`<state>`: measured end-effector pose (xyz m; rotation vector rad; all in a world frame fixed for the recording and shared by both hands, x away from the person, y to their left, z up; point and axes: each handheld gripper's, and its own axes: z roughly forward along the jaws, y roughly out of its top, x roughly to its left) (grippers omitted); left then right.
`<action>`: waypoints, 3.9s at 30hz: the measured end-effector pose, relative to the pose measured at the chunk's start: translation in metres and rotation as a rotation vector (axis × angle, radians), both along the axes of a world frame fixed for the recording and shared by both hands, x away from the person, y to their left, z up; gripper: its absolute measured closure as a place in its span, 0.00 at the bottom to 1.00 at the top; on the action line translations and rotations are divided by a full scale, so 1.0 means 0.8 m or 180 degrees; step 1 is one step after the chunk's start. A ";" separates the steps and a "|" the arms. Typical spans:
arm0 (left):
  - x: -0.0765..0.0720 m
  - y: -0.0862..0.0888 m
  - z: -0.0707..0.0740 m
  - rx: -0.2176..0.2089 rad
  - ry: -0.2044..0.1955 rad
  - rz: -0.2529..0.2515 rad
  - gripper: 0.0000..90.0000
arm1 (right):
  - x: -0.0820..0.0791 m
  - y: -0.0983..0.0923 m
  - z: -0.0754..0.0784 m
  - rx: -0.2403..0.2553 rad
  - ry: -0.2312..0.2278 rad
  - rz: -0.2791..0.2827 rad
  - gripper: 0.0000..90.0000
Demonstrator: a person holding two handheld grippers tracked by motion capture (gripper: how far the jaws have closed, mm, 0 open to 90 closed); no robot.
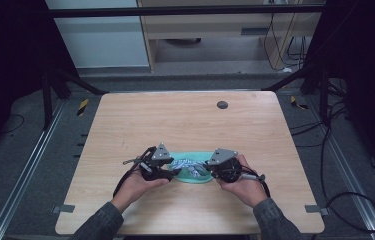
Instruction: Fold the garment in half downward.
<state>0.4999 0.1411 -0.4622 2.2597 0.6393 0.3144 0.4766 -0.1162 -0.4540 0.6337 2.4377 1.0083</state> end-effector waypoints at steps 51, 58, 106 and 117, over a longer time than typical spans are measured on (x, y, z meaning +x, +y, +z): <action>-0.023 0.009 -0.011 0.0105 -0.0084 -0.0249 0.87 | -0.024 0.012 -0.018 0.0084 0.0130 0.0163 0.73; -0.028 0.011 -0.015 0.0165 -0.0112 -0.0284 0.89 | -0.031 0.021 -0.024 -0.0008 0.0153 0.0268 0.78; -0.078 0.050 0.001 -0.0073 0.0015 -0.0242 0.44 | -0.060 -0.022 -0.024 -0.0123 0.0345 0.0253 0.52; -0.044 0.090 -0.001 -0.0053 0.0088 0.0359 0.15 | -0.036 -0.065 -0.025 0.0034 0.0287 -0.0425 0.17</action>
